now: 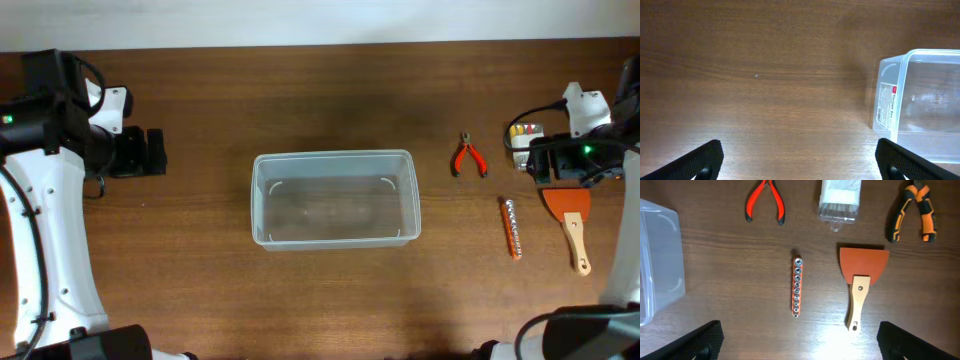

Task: Pack container
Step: 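Release the container and move the right gripper to the orange socket strip, then lower the right gripper and grasp the orange socket strip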

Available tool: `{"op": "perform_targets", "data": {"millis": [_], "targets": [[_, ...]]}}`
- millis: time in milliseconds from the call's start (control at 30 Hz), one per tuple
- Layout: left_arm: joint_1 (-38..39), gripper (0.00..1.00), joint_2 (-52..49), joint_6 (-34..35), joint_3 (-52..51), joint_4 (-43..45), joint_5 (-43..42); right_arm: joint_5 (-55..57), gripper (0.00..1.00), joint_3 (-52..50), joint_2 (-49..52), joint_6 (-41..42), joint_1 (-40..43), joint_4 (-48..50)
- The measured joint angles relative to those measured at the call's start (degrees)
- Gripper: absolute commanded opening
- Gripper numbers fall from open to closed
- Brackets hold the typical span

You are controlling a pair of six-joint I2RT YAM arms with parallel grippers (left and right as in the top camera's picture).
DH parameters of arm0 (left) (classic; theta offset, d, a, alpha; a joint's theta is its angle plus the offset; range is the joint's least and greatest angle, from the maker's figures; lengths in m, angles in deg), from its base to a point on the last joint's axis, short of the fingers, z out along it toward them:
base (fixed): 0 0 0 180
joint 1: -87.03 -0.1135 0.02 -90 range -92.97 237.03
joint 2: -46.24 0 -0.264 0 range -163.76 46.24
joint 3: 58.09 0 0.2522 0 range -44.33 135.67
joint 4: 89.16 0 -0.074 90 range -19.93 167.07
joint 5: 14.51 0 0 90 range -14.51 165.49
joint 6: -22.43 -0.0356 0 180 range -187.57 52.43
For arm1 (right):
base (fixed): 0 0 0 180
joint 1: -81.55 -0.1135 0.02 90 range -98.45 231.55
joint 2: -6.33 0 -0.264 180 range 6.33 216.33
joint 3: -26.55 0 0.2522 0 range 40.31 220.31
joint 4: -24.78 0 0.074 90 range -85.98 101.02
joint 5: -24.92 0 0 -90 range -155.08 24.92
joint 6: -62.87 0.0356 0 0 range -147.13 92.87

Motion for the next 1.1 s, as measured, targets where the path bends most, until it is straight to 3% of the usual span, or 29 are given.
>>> {"op": "perform_targets", "data": {"millis": [467, 800, 1100], "targets": [[0.0, 0.99, 0.0, 0.0, 0.0, 0.0, 0.0, 0.0, 0.99, -0.5, 9.8, -2.1, 0.5, 1.2], [0.0, 0.99, 0.0, 0.0, 0.0, 0.0, 0.0, 0.0, 0.99, -8.3, 16.3, -2.7, 0.5, 5.0], [0.0, 0.99, 0.0, 0.0, 0.0, 0.0, 0.0, 0.0, 0.99, -9.4, 17.7, -2.7, 0.5, 5.7]]}}
